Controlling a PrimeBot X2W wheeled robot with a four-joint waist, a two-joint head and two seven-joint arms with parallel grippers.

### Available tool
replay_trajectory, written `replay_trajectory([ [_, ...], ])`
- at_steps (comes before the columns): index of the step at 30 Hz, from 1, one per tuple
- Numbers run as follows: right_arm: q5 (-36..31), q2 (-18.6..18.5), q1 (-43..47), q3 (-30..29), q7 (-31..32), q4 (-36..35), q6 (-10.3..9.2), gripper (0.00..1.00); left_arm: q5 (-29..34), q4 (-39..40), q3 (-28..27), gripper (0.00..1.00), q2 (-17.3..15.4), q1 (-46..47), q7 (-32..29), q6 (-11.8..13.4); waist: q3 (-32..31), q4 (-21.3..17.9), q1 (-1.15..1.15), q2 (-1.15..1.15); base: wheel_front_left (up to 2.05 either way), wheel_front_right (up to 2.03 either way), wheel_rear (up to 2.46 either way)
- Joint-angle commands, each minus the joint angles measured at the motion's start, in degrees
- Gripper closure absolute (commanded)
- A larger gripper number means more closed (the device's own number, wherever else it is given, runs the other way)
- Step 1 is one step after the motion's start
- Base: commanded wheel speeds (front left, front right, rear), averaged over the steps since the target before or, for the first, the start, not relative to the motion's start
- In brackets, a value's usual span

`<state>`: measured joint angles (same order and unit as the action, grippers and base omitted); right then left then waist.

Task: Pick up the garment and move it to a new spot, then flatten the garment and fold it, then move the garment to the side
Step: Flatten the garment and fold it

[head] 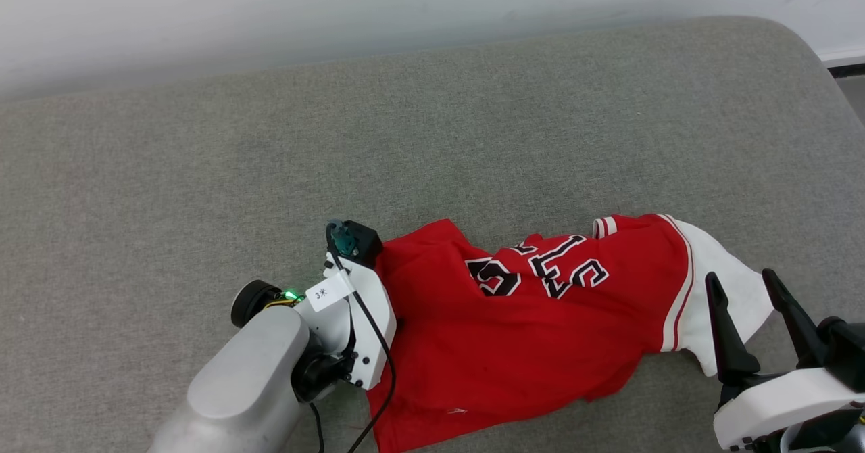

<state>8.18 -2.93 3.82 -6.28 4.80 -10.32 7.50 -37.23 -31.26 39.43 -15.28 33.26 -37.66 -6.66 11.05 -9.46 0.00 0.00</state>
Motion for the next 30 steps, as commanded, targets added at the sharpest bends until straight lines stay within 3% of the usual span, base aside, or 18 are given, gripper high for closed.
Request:
replay_trajectory([
  [1, 0.31, 0.07, -0.96, -0.14, -0.27, 0.37, -0.02, 0.0, -0.51, -1.8, 2.51, 1.0, 1.06, -3.09, -0.39, -0.73, -0.01, 0.09, 0.0, 0.0, 0.0, 0.0, 0.0],
  [6, 0.74, 0.07, -1.43, -0.23, -0.32, 1.25, -0.02, 0.0, 1.54, -0.81, 0.85, 1.0, -0.53, 0.22, 7.38, -0.3, -1.14, 1.0, 0.0, 0.0, 0.0, 0.0, 0.0],
  [12, 1.15, 0.07, -0.73, -0.25, -0.23, 1.96, -0.02, 0.0, 4.01, 0.47, -1.55, 1.0, -2.51, 2.31, 14.78, 2.57, -3.12, 2.51, 0.0, 0.0, 0.0, 0.0, 0.0],
  [17, 1.46, 0.07, 0.28, -0.54, -0.04, 2.44, -0.03, 0.0, 5.18, 3.48, -4.31, 1.0, -6.34, 1.77, 19.29, 5.52, -5.54, 4.09, 0.0, 0.0, 0.0, 0.0, 0.0],
  [24, 1.6, 0.08, 1.86, -0.95, 0.22, 2.67, -0.02, 0.0, 5.01, 13.39, -8.94, 1.0, -13.13, -3.49, 21.7, 11.28, -8.64, 6.97, 0.0, 0.0, 0.0, 0.0, 0.0],
  [30, 1.53, 0.08, 3.13, -1.15, 0.67, 2.09, -0.02, 0.0, 3.04, 24.89, -12.91, 1.0, -18.67, -14.68, 19.95, 17.89, -10.68, 9.53, 0.0, 0.0, 0.0, 0.0, 0.0],
])
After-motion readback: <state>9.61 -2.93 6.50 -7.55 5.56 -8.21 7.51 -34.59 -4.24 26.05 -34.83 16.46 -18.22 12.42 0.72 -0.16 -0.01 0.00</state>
